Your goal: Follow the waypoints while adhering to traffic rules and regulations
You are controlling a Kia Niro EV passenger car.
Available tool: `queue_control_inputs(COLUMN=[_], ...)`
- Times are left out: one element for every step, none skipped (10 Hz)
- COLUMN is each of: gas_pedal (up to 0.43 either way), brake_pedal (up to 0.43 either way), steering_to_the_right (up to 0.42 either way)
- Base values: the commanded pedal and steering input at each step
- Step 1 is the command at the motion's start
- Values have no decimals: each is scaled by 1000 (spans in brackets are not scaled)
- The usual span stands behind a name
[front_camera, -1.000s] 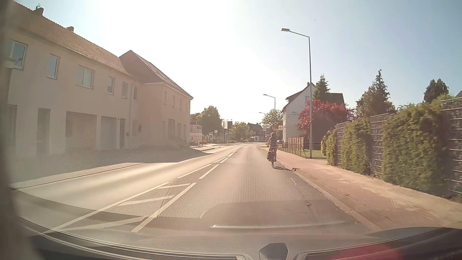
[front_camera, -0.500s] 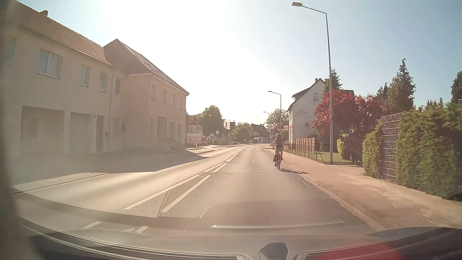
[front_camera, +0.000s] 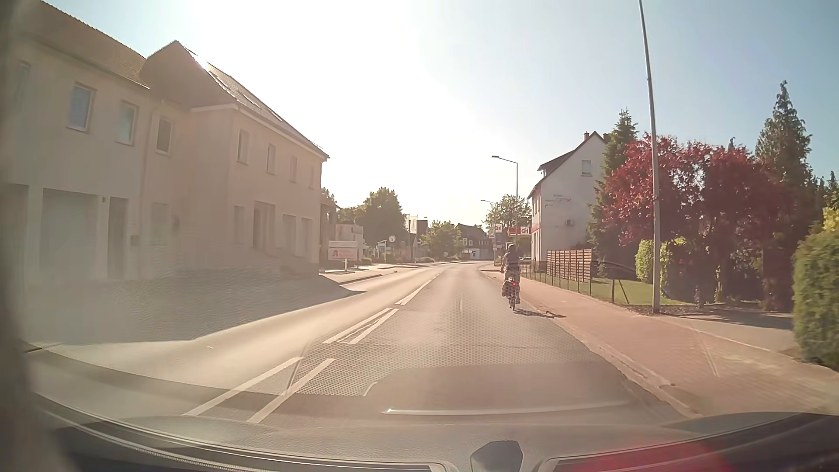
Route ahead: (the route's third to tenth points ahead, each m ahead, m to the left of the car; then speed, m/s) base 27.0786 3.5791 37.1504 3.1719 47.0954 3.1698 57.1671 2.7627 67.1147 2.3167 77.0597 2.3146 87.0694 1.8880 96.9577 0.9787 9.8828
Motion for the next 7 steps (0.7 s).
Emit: queue_control_inputs(gas_pedal=[110,110,110,110,110,87,79], brake_pedal=[6,6,6,6,6,6,6], steering_to_the_right=[9,9,9,9,9,9,9])
